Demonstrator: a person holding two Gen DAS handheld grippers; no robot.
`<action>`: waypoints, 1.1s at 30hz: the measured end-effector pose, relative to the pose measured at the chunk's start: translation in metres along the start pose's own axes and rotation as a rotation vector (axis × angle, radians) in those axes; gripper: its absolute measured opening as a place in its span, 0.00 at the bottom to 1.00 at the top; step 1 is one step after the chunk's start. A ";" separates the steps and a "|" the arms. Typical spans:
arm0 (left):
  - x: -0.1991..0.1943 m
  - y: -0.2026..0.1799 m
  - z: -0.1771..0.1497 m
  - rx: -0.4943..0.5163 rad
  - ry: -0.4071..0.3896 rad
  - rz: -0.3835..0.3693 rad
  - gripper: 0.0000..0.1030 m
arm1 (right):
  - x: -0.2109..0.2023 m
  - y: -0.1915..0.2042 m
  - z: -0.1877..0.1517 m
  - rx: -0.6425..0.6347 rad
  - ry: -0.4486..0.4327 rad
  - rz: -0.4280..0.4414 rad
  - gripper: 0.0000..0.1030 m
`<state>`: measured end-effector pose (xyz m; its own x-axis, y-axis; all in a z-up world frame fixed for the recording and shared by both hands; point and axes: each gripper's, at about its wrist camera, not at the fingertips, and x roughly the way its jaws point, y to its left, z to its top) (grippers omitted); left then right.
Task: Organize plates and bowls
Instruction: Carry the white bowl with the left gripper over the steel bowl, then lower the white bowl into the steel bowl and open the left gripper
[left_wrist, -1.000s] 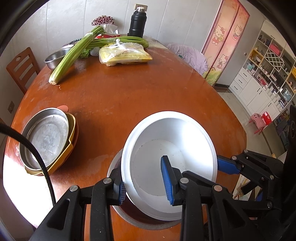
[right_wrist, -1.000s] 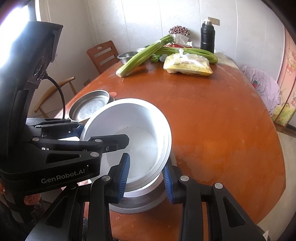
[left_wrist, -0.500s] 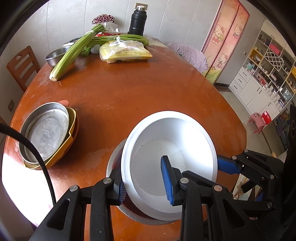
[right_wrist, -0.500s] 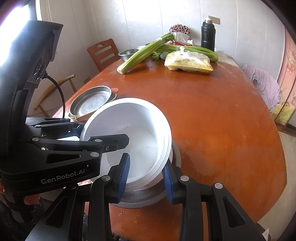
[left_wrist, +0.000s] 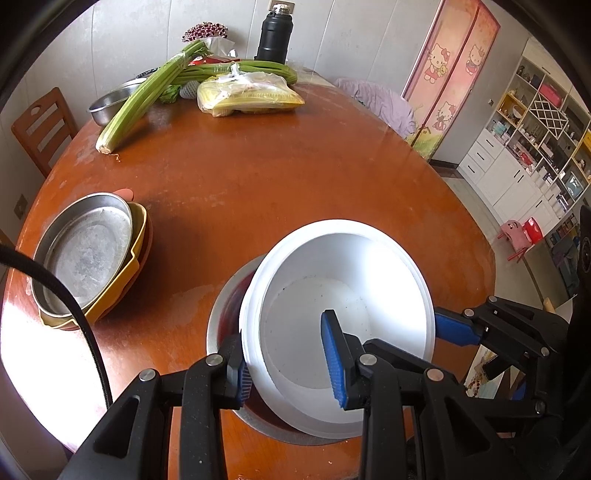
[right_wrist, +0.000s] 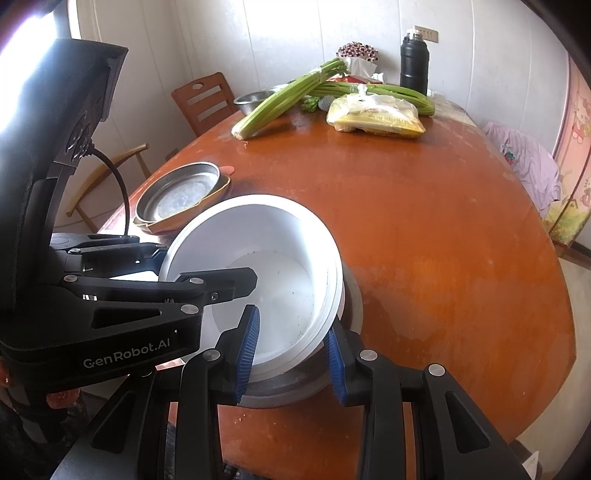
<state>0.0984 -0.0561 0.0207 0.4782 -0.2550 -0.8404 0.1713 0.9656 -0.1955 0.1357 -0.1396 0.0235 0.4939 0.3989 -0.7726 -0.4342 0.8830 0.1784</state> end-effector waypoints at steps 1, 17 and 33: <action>0.000 0.000 0.000 0.000 0.000 0.001 0.32 | 0.000 0.000 0.000 0.001 0.001 0.000 0.36; 0.009 0.001 0.002 -0.002 0.022 0.001 0.32 | 0.005 -0.003 -0.002 0.007 0.016 -0.008 0.36; 0.012 -0.003 0.005 0.008 0.034 0.019 0.32 | -0.001 -0.011 -0.002 0.017 0.008 -0.018 0.36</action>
<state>0.1083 -0.0623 0.0138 0.4514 -0.2348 -0.8609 0.1695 0.9698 -0.1756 0.1382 -0.1503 0.0207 0.4953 0.3813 -0.7805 -0.4125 0.8940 0.1749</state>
